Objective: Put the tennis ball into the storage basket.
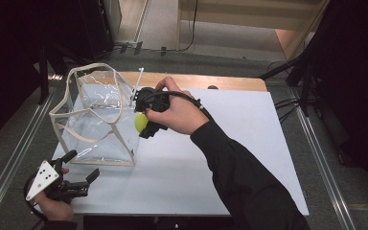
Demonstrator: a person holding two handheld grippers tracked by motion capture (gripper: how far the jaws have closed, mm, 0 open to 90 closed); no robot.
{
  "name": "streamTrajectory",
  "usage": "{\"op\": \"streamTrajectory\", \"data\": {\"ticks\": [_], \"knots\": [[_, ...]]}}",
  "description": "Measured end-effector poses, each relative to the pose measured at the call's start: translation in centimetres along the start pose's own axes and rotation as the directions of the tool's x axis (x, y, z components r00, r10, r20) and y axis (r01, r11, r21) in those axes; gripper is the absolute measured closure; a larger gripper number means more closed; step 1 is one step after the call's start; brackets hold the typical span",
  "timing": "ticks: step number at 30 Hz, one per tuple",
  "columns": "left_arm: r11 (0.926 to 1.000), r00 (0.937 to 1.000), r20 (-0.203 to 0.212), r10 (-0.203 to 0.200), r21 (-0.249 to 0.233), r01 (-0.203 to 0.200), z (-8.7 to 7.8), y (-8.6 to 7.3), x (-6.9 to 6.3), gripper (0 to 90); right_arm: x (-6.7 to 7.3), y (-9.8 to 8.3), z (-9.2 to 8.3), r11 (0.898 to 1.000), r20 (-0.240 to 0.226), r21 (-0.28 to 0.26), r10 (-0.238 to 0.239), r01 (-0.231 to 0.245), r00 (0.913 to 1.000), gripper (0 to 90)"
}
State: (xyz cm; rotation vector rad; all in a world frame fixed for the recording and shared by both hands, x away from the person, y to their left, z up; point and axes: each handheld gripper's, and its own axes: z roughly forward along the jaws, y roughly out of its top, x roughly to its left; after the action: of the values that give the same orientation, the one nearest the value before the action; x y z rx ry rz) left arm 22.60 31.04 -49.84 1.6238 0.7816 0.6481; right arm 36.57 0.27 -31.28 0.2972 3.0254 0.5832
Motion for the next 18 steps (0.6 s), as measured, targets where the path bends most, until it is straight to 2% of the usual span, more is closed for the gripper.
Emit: {"op": "streamTrajectory", "data": {"ticks": [13, 18], "knots": [[1.0000, 1.0000, 0.002, 0.003, 0.000, -0.003, 0.0, 0.0, 0.0, 0.0, -0.1, 1.1, -1.3, 1.000, -0.011, -0.014, 0.004, -0.004, 0.9999, 23.5], [1.0000, 1.0000, 0.000, -0.001, -0.001, 0.001, 0.0, 0.0, 0.0, 0.0, -0.1, 1.7, -1.7, 1.000, -0.004, -0.008, -0.008, 0.008, 1.0000, 23.5]]}}
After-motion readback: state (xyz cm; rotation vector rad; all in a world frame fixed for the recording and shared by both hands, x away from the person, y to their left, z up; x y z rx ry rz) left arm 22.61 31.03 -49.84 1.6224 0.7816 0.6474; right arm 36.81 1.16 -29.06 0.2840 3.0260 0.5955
